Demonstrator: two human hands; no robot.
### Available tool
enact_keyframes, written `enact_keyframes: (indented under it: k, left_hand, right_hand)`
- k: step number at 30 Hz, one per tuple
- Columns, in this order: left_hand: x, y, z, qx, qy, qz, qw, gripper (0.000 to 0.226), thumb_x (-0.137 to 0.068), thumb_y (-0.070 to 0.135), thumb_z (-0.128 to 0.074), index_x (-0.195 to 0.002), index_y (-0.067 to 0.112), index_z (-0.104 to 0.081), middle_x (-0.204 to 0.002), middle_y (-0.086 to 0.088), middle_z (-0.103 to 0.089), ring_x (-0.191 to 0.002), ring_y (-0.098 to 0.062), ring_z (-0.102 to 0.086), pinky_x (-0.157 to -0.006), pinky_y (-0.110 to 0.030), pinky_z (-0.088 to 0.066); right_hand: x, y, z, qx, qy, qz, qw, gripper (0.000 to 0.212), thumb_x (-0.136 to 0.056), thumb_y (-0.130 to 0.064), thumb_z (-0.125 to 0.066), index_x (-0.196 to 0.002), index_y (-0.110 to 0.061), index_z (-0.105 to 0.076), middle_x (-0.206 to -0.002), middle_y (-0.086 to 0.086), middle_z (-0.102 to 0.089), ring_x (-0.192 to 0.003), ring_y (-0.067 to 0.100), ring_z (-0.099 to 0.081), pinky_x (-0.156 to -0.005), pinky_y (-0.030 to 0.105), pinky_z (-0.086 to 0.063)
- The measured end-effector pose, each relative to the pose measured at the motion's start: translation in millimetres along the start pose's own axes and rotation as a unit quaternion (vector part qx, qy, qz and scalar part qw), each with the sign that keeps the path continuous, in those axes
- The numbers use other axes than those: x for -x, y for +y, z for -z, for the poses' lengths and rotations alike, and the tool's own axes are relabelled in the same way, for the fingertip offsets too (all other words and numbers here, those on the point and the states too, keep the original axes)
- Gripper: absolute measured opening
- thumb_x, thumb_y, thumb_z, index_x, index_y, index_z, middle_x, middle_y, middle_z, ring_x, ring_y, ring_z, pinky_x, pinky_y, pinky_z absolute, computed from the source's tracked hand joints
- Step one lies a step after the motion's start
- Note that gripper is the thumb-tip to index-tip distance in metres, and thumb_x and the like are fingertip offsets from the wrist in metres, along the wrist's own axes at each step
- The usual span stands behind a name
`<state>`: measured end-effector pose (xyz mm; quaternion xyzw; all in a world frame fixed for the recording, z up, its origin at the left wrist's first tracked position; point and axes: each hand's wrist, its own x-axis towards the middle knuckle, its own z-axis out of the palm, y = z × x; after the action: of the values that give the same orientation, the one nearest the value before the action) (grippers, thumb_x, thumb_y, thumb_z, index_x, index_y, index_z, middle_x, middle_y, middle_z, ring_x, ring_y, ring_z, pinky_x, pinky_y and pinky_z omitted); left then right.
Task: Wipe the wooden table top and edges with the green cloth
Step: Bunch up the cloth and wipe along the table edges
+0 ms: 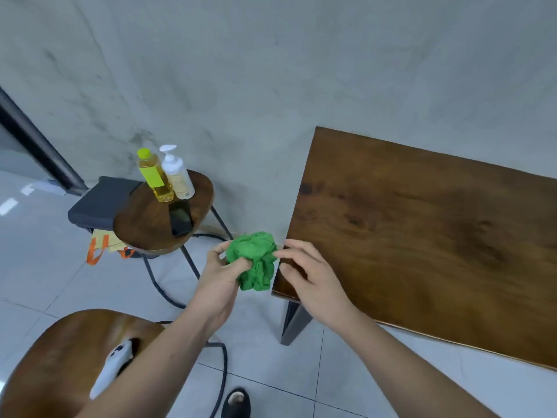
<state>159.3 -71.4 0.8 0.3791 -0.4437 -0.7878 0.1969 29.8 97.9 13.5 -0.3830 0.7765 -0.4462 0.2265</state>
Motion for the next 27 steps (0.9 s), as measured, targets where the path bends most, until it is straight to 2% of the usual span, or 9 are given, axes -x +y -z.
enact_keyframes:
  k: [3, 5, 9, 11, 14, 17, 22, 24, 27]
  left_hand:
    - [-24.3, -0.1, -0.4, -0.02, 0.016, -0.005, 1.0, 0.07, -0.076, 0.009, -0.08, -0.141, 0.013, -0.055, -0.13, -0.015, -0.076, -0.116, -0.028, -0.078, -0.093, -0.043, -0.06]
    - [-48.5, 1.7, -1.5, -0.026, 0.012, -0.007, 1.0, 0.053, -0.09, 0.004, -0.079, -0.14, 0.012, -0.059, -0.129, -0.014, -0.078, -0.116, -0.029, -0.078, -0.092, -0.044, -0.062]
    - [-110.0, 8.7, -10.0, -0.026, 0.011, 0.004, 1.0, 0.034, -0.101, 0.007, -0.067, -0.135, 0.012, -0.067, -0.125, -0.013, -0.079, -0.115, -0.033, -0.078, -0.084, -0.043, -0.064]
    - [-146.7, 11.8, -18.9, -0.024, 0.016, 0.021, 0.999, 0.031, -0.102, 0.01, -0.065, -0.132, 0.013, -0.068, -0.124, -0.013, -0.079, -0.118, -0.034, -0.076, -0.088, -0.047, -0.065]
    - [-204.6, 15.4, -37.5, -0.018, 0.01, 0.049, 0.999, 0.029, -0.103, 0.013, -0.062, -0.131, 0.01, -0.07, -0.126, -0.017, -0.078, -0.123, -0.039, -0.073, -0.1, -0.059, -0.06]
    - [-258.3, 21.9, -61.6, -0.018, -0.007, 0.056, 0.998, 0.029, -0.104, 0.015, -0.059, -0.131, 0.011, -0.069, -0.125, -0.019, -0.078, -0.119, -0.041, -0.074, -0.092, -0.053, -0.061]
    - [-333.1, 34.3, -113.0, -0.032, -0.032, 0.049, 0.998, 0.024, -0.102, 0.017, -0.057, -0.122, 0.018, -0.07, -0.109, -0.011, -0.082, -0.095, -0.027, -0.079, -0.087, -0.052, -0.064]
    - [-360.7, 37.9, -136.9, -0.054, -0.048, 0.032, 0.997, 0.027, -0.099, 0.023, -0.059, -0.124, 0.022, -0.068, -0.117, -0.013, -0.08, -0.099, -0.023, -0.079, -0.084, -0.046, -0.066]
    - [-398.8, 43.3, -177.4, -0.061, -0.048, 0.014, 0.997, 0.039, -0.103, 0.027, -0.063, -0.14, 0.024, -0.052, -0.128, -0.008, -0.071, -0.109, -0.022, -0.074, -0.088, -0.042, -0.066]
  right_hand:
    - [-39.2, 13.2, 31.1, 0.073, 0.061, 0.0, 0.995, 0.025, -0.114, -0.026, -0.061, -0.135, -0.028, -0.074, -0.143, -0.019, -0.058, -0.14, 0.0, -0.052, -0.123, 0.028, -0.041]
    - [-75.2, 24.9, 46.7, 0.123, 0.084, -0.008, 0.989, 0.025, -0.115, -0.027, -0.059, -0.136, -0.027, -0.072, -0.142, -0.018, -0.058, -0.136, 0.002, -0.052, -0.123, 0.032, -0.043]
    - [-157.1, 41.9, 76.5, 0.196, 0.109, -0.048, 0.973, 0.029, -0.116, -0.03, -0.056, -0.143, -0.028, -0.067, -0.151, -0.01, -0.057, -0.14, 0.011, -0.051, -0.127, 0.042, -0.043]
    - [-197.8, 48.5, 88.7, 0.221, 0.124, -0.064, 0.965, 0.035, -0.116, -0.029, -0.055, -0.15, -0.027, -0.062, -0.158, -0.005, -0.054, -0.147, 0.018, -0.048, -0.13, 0.049, -0.039]
    - [-254.9, 62.7, 103.0, 0.278, 0.14, -0.067, 0.948, 0.044, -0.116, -0.029, -0.054, -0.16, -0.025, -0.054, -0.168, 0.0, -0.048, -0.158, 0.025, -0.039, -0.134, 0.051, -0.028]
    - [-300.7, 78.8, 116.0, 0.316, 0.143, -0.085, 0.934, 0.052, -0.117, -0.034, -0.051, -0.167, -0.023, -0.046, -0.176, 0.003, -0.04, -0.165, 0.025, -0.029, -0.136, 0.048, -0.02]
    - [-326.0, 101.7, 117.8, 0.359, 0.137, -0.118, 0.916, 0.06, -0.118, -0.051, -0.041, -0.171, -0.023, -0.04, -0.18, 0.004, -0.034, -0.168, 0.025, -0.025, -0.138, 0.047, -0.018]
    - [-326.4, 104.2, 115.9, 0.369, 0.139, -0.116, 0.912, 0.059, -0.117, -0.053, -0.04, -0.17, -0.025, -0.044, -0.18, 0.002, -0.034, -0.168, 0.024, -0.026, -0.138, 0.047, -0.018]
    - [-325.9, 104.8, 115.9, 0.383, 0.145, -0.113, 0.905, 0.057, -0.117, -0.053, -0.04, -0.168, -0.026, -0.047, -0.179, 0.001, -0.036, -0.166, 0.023, -0.027, -0.137, 0.046, -0.02]
